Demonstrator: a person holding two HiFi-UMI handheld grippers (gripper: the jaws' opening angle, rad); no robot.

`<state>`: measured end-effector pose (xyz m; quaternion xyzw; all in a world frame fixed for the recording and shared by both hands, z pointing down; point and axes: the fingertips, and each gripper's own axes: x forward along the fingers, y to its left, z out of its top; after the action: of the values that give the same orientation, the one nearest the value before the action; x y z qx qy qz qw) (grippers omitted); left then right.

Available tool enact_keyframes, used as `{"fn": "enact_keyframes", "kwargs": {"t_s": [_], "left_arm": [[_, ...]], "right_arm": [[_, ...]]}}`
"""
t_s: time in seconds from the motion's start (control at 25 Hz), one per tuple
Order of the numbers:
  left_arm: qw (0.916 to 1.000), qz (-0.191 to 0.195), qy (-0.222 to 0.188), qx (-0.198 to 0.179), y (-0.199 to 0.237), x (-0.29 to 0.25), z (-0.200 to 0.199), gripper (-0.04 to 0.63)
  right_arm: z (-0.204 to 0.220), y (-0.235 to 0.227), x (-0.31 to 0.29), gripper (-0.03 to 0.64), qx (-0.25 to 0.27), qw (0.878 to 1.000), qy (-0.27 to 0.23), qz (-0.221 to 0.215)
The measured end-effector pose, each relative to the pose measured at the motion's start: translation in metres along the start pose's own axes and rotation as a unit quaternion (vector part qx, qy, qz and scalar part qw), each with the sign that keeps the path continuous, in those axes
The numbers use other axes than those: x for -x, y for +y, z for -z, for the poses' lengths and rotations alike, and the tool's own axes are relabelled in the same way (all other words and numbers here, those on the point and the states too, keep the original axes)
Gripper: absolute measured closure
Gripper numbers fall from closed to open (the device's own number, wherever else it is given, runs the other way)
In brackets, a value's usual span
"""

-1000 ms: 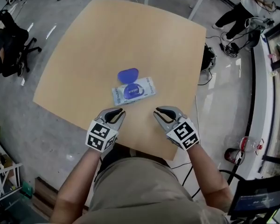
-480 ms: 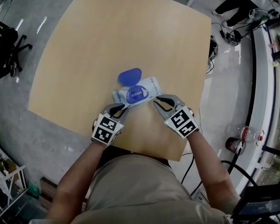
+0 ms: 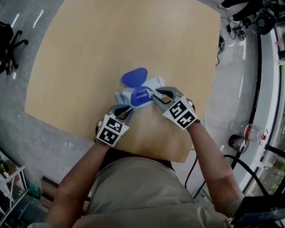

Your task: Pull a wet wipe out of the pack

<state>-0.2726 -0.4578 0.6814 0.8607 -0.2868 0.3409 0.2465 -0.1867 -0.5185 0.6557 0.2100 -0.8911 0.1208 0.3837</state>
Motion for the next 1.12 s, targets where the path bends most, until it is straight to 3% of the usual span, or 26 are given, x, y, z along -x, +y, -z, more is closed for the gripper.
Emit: {"fn": "enact_keyframes", "kwargs": {"t_s": [0.32,0.44,0.72,1.12], "left_arm": [[1.0000,0.007,0.002,0.000,0.002,-0.008,0.002,0.534],[1.0000,0.007,0.002,0.002,0.003,-0.011,0.003,0.534],[1.0000,0.005,0.007,0.001,0.004,-0.012,0.004,0.534],[0.9999,-0.004,0.010,0.000,0.003,-0.011,0.003,0.534]], "right_arm": [[0.004,0.004,-0.018,0.532,0.007,0.999,0.018,-0.027],[0.005,0.002,-0.020,0.535,0.007,1.000,0.019,-0.021],[0.001,-0.002,-0.016,0.612,0.022,1.000,0.015,-0.014],[-0.004,0.000,-0.005,0.615,0.008,1.000,-0.007,-0.007]]}}
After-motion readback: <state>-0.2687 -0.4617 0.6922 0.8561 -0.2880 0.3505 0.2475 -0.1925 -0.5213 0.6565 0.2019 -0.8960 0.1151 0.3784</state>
